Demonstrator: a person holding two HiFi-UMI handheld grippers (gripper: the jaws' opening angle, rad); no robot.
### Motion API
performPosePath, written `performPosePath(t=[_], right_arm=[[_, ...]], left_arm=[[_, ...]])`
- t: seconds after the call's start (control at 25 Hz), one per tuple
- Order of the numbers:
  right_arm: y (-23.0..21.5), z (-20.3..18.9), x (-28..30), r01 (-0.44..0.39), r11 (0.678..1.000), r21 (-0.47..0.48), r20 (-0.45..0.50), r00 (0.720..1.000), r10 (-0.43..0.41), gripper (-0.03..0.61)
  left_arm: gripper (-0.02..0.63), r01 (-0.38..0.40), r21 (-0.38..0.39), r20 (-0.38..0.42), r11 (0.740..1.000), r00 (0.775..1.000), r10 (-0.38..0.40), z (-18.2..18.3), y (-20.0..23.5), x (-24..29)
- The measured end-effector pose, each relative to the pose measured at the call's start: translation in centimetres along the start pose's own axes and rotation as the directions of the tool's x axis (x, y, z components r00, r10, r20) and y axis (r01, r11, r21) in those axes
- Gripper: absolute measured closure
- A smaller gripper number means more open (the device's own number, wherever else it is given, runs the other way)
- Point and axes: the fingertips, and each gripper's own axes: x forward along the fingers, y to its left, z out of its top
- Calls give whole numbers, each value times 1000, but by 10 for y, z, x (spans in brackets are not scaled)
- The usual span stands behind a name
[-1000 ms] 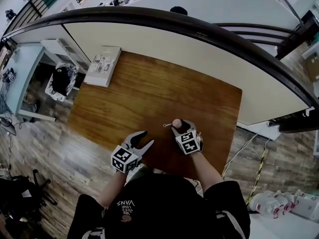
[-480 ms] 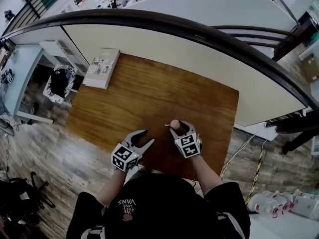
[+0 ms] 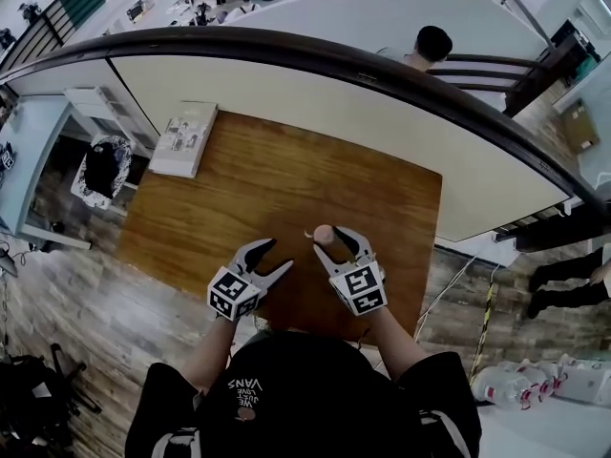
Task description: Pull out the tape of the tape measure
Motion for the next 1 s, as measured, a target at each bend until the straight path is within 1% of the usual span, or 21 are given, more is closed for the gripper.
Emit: performPosePath(t=[0.08,0.2,0.32,0.4,0.52,0.68,0.76,0.84,0.92,1.0], right_arm=[[3,14,-9,0,1000,-18,24,1000,0,362],[8,34,-21,0,999,-51,52,999,3,362],[14,46,-29,-2,998,-67,73,997,7,362],[17,51,-33,-2,997,-71,85,996,8,362],[20,57,-37,-4,997,-71,100,995,11,362],[28,62,-41,-18,997,-79,113,993,27,362],[31,65,-42,-25,996,-82,118,992,35,362],[32,67,-43,-28,996,-84,124,992,39,362],[32,67,-44,-29,996,-83,128,991,39,362],[32,68,-46,-28,996,-83,131,991,39,362]], left_arm=[[366,22,34,23,999,999,-23,6,-1,1],[362,49,85,51,995,997,-54,20,-2,1],[362,89,93,94,992,991,-98,34,-3,0],[362,129,95,130,987,981,-141,45,-8,0],[344,212,108,189,971,955,-230,59,-19,0],[336,289,114,231,950,923,-309,72,-27,-1],[336,349,102,237,932,901,-363,78,-33,-1],[336,415,89,239,906,874,-424,82,-37,-2],[336,457,61,249,887,854,-457,85,-38,-2],[336,486,33,260,873,840,-477,87,-39,-2]])
